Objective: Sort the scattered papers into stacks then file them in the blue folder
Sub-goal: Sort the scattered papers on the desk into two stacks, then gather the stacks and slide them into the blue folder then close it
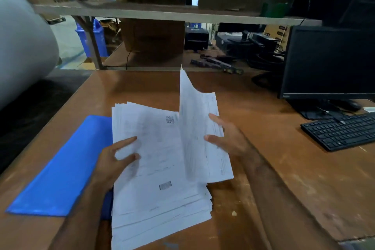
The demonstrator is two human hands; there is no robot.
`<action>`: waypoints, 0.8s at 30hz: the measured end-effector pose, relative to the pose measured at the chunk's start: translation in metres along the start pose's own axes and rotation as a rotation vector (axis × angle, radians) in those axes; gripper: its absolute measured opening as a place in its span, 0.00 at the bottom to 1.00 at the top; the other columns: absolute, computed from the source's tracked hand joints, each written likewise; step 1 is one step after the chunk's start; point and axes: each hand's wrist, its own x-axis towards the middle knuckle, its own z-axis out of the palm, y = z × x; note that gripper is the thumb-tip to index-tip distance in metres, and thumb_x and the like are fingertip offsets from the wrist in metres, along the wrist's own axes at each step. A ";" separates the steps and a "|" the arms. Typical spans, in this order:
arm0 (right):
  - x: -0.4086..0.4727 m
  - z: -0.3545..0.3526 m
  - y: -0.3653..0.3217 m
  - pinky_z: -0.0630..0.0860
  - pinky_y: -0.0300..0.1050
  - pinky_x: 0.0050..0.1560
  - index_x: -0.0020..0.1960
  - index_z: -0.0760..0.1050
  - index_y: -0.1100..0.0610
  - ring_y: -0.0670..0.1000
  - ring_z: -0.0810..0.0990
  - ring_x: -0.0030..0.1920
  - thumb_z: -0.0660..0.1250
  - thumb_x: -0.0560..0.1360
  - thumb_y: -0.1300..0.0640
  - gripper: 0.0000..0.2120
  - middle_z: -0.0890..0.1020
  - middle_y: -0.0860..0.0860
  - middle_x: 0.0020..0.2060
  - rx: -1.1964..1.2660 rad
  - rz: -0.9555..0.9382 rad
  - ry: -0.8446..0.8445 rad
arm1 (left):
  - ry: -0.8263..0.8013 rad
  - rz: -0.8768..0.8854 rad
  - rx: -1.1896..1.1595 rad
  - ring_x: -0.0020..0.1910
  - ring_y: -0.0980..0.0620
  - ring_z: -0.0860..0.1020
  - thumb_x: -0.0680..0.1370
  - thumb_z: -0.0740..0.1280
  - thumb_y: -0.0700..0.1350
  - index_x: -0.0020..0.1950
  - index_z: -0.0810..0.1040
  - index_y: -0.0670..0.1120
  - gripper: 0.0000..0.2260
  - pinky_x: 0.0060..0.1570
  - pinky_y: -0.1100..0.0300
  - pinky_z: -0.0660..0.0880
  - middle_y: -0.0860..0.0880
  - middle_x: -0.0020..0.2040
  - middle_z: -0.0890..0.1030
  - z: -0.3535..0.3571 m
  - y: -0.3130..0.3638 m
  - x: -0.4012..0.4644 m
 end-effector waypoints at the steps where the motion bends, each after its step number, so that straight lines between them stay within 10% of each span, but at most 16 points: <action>1: 0.000 0.012 0.012 0.82 0.46 0.58 0.79 0.64 0.45 0.48 0.73 0.70 0.76 0.75 0.48 0.37 0.70 0.42 0.73 -0.041 -0.004 -0.015 | -0.001 -0.005 -0.004 0.62 0.67 0.78 0.72 0.79 0.41 0.64 0.83 0.53 0.22 0.65 0.62 0.74 0.62 0.61 0.82 -0.001 -0.002 0.001; 5: -0.006 0.043 0.028 0.74 0.49 0.70 0.79 0.65 0.47 0.45 0.72 0.70 0.76 0.76 0.54 0.35 0.71 0.44 0.72 0.002 -0.084 -0.026 | -0.011 0.001 0.025 0.63 0.70 0.75 0.73 0.78 0.43 0.66 0.82 0.55 0.22 0.65 0.66 0.73 0.68 0.62 0.79 -0.003 -0.005 0.003; 8: -0.004 0.055 0.024 0.73 0.36 0.64 0.80 0.63 0.45 0.43 0.72 0.68 0.75 0.76 0.53 0.36 0.70 0.43 0.73 -0.055 -0.144 0.000 | -0.032 0.053 0.094 0.65 0.72 0.73 0.76 0.75 0.44 0.69 0.80 0.56 0.21 0.60 0.77 0.69 0.76 0.62 0.75 -0.003 -0.003 0.002; 11: -0.002 0.062 0.021 0.66 0.25 0.57 0.81 0.60 0.43 0.36 0.68 0.66 0.76 0.75 0.48 0.40 0.66 0.36 0.70 -0.075 -0.173 -0.008 | -0.056 0.047 0.077 0.69 0.66 0.73 0.77 0.74 0.48 0.70 0.78 0.59 0.21 0.67 0.66 0.69 0.67 0.67 0.77 -0.005 -0.001 0.000; 17: -0.003 0.070 0.018 0.64 0.53 0.71 0.82 0.51 0.39 0.47 0.59 0.75 0.76 0.70 0.36 0.49 0.61 0.38 0.77 -0.200 -0.195 -0.017 | -0.078 0.027 0.071 0.70 0.66 0.71 0.76 0.73 0.54 0.72 0.75 0.61 0.24 0.71 0.59 0.69 0.67 0.70 0.75 -0.004 0.008 -0.002; 24: -0.005 0.071 0.012 0.60 0.63 0.76 0.81 0.41 0.34 0.48 0.52 0.79 0.72 0.66 0.28 0.55 0.54 0.33 0.77 -0.244 -0.221 -0.111 | -0.118 -0.025 -0.005 0.70 0.60 0.73 0.71 0.78 0.52 0.72 0.73 0.66 0.31 0.69 0.50 0.74 0.65 0.70 0.75 -0.002 0.013 -0.004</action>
